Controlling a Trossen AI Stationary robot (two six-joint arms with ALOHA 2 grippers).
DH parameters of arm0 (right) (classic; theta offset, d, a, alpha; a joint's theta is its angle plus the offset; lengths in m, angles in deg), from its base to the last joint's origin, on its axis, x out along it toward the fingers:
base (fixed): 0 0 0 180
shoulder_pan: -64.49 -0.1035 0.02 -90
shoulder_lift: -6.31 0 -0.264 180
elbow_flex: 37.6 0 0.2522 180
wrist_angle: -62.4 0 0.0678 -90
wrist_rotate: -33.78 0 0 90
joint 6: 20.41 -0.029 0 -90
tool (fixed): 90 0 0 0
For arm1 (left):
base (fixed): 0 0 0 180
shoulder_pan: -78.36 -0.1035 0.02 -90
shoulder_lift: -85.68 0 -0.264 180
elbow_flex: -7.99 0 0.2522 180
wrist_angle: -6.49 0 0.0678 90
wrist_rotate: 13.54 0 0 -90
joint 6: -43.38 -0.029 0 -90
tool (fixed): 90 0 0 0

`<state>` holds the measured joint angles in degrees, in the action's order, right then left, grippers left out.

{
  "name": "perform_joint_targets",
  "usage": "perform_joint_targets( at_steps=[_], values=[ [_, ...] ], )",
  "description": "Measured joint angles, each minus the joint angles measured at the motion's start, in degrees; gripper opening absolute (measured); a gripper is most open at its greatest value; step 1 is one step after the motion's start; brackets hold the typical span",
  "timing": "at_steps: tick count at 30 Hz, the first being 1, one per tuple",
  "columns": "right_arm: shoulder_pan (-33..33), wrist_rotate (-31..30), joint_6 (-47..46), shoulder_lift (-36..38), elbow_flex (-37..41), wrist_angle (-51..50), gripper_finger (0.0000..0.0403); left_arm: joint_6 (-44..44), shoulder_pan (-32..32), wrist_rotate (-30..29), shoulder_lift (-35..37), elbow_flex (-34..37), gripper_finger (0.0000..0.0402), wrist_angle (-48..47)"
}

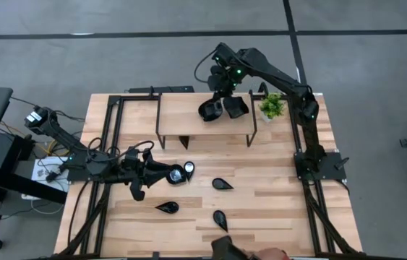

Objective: Pick & Place Mini shaped plates
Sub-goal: Stack the black leaf shaped plate on the black leaf shaped plate on the shelf

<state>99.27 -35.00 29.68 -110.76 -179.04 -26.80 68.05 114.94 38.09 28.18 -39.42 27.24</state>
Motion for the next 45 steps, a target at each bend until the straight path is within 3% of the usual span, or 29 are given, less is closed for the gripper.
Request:
perform_joint_targets(
  at_steps=[5,45],
  values=[
    [-0.4,-3.5,0.0,-0.4,0.0,0.6,0.0005,0.1,0.0,0.0,0.0,0.0,0.0113,0.1],
    [-0.7,-3.3,0.0,-0.4,0.0,-0.1,0.0005,1.1,0.0,0.0,0.0,0.0,0.0113,0.4]
  ],
)
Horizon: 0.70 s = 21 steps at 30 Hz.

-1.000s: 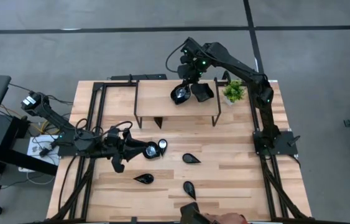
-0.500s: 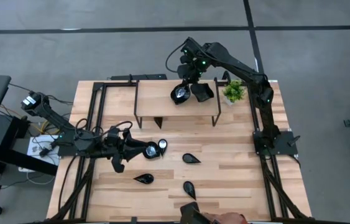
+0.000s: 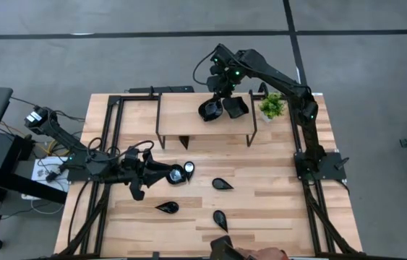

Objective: Pick & Place Mini shaped plates
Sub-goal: Stack the black leaf shaped plate on the black leaf shaped plate on the shelf

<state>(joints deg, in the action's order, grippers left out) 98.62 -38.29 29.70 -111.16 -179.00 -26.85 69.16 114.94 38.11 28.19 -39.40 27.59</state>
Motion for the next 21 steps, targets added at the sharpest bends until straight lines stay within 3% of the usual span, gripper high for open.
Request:
perform_joint_targets(
  at_steps=[12,21],
  values=[
    [0.0,0.0,0.0,0.0,0.0,-0.6,0.0009,0.0,0.0,0.0,0.0,0.0,0.0113,0.1],
    [0.0,0.0,0.0,0.0,0.0,-0.2,0.0061,0.0,0.0,0.0,0.0,0.0,0.0113,0.1]
  ],
)
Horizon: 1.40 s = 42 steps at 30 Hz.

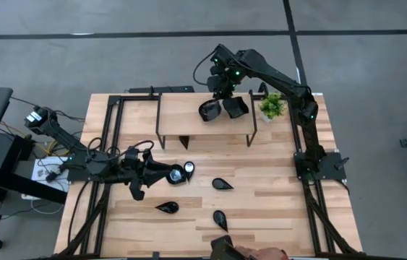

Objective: Pick & Place Mini shaped plates
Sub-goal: Stack the black leaf shaped plate on the black leaf shaped plate on the shelf

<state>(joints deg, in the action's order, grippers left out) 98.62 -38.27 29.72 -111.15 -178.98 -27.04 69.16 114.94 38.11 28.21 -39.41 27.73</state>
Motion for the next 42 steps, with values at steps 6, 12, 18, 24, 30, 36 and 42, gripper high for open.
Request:
perform_joint_targets(
  at_steps=[6,12,18,24,30,36,42],
  values=[
    [0.0,0.0,0.0,0.0,0.0,3.2,0.0064,0.0,0.0,0.0,0.0,0.0,0.0113,0.0],
    [-0.3,-0.3,-0.1,0.4,0.0,4.6,0.0064,0.0,0.0,0.0,0.0,0.0,0.0113,0.0],
    [-1.5,-0.7,-3.4,2.9,0.0,4.2,0.0064,0.0,0.0,0.0,0.0,0.0,0.0113,0.0],
    [-4.8,-0.7,-8.6,7.6,0.0,3.8,0.0064,0.0,0.0,0.0,0.0,0.0,0.0113,0.0],
    [-10.5,-0.7,-14.6,12.2,0.0,1.2,0.0064,-2.0,0.2,1.2,0.0,0.0,0.0113,-0.1],
    [-18.3,-0.7,-26.2,14.5,0.0,-3.8,0.0064,-2.9,1.7,3.5,0.0,0.0,0.0113,-3.0],
    [-27.6,-0.7,-31.2,14.0,0.0,-4.1,0.0064,-2.9,4.1,3.5,0.0,0.0,0.0113,-6.9]
  ],
)
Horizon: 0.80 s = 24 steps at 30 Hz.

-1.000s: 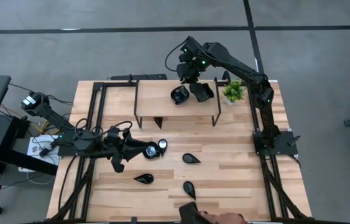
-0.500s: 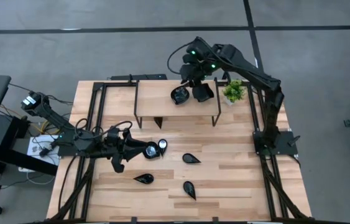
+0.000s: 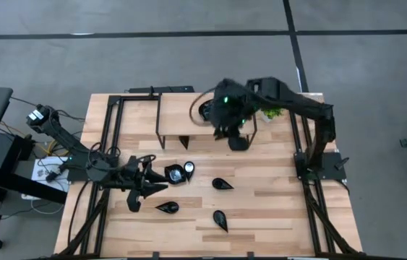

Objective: Pick & Place Mini shaped plates
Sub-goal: Stack the black leaf shaped plate on the black leaf shaped plate on the shelf

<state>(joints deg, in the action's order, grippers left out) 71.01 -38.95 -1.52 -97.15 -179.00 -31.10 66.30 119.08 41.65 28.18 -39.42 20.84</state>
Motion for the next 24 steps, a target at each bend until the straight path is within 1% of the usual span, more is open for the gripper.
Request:
perform_joint_targets(
  at_steps=[8,13,20,24],
  values=[
    [-8.9,-2.4,-5.8,-0.7,2.5,1.3,0.0064,1.6,-0.1,-0.1,0.0,0.0,0.0113,0.4],
    [-12.6,-2.6,-7.8,-0.8,4.7,0.2,0.0064,8.0,-2.7,0.3,-0.9,0.0,0.0113,0.7],
    [-16.1,-2.5,-11.7,0.0,10.4,0.5,0.0064,8.6,-6.4,5.8,-7.0,0.0,0.0113,0.0],
    [-17.4,-2.5,-14.3,1.3,16.1,1.3,0.0064,6.5,-8.7,8.6,-8.0,0.0,0.0113,-3.9]
  ],
)
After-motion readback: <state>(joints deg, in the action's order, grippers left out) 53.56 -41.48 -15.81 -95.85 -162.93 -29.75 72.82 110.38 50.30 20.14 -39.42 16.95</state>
